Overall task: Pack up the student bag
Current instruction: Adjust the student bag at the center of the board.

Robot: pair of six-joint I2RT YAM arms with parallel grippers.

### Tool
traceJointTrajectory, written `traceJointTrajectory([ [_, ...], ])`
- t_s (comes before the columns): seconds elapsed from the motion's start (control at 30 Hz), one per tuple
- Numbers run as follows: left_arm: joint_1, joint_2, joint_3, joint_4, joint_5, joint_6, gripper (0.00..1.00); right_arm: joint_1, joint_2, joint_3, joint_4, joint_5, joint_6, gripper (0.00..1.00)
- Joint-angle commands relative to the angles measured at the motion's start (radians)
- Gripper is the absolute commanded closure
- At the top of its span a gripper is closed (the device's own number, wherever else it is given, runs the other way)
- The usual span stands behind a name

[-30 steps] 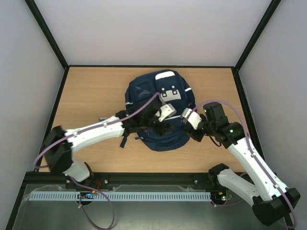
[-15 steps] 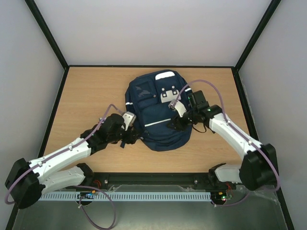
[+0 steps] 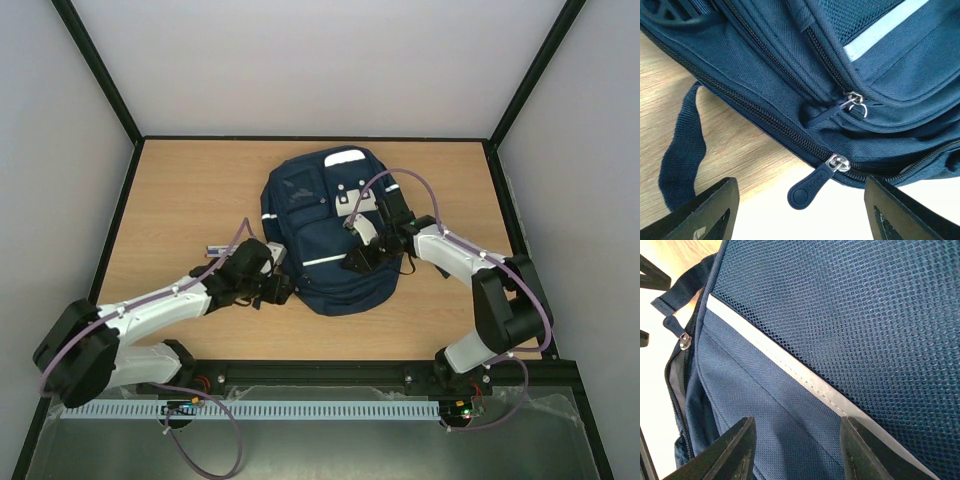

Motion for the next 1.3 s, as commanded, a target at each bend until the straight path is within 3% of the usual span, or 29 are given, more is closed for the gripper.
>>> traceJointTrajectory([
  [0.0, -0.002, 0.08, 0.052, 0.01, 0.061, 0.022, 0.29, -0.003, 0.02, -0.034, 0.011, 0.038, -0.002, 0.53],
  [0.13, -0.061, 0.133, 0.07, -0.028, 0.032, 0.063, 0.32, -0.003, 0.027, -0.038, 0.01, 0.038, -0.005, 0.53],
  [0.27, -0.131, 0.192, 0.103, -0.077, -0.083, 0.09, 0.38, -0.003, 0.033, -0.037, 0.009, 0.043, -0.011, 0.53],
  [0.57, -0.16, 0.216, 0.137, -0.11, -0.167, 0.1, 0.72, -0.003, 0.035, -0.042, 0.005, 0.051, -0.019, 0.53],
  [0.7, -0.181, 0.202, 0.159, -0.155, -0.189, 0.096, 0.92, -0.003, 0.036, -0.043, 0.005, 0.059, -0.018, 0.53],
  [0.77, -0.197, 0.19, 0.16, -0.174, -0.192, 0.092, 0.97, -0.003, 0.039, -0.043, 0.005, 0.066, -0.018, 0.53],
  [1.03, -0.285, 0.132, 0.138, -0.191, -0.095, 0.06, 0.98, -0.003, 0.065, -0.037, 0.001, 0.09, -0.012, 0.54],
  [1.27, -0.383, 0.17, 0.163, -0.027, 0.006, 0.021, 0.98, -0.003, 0.073, -0.035, -0.004, 0.091, -0.013, 0.54],
])
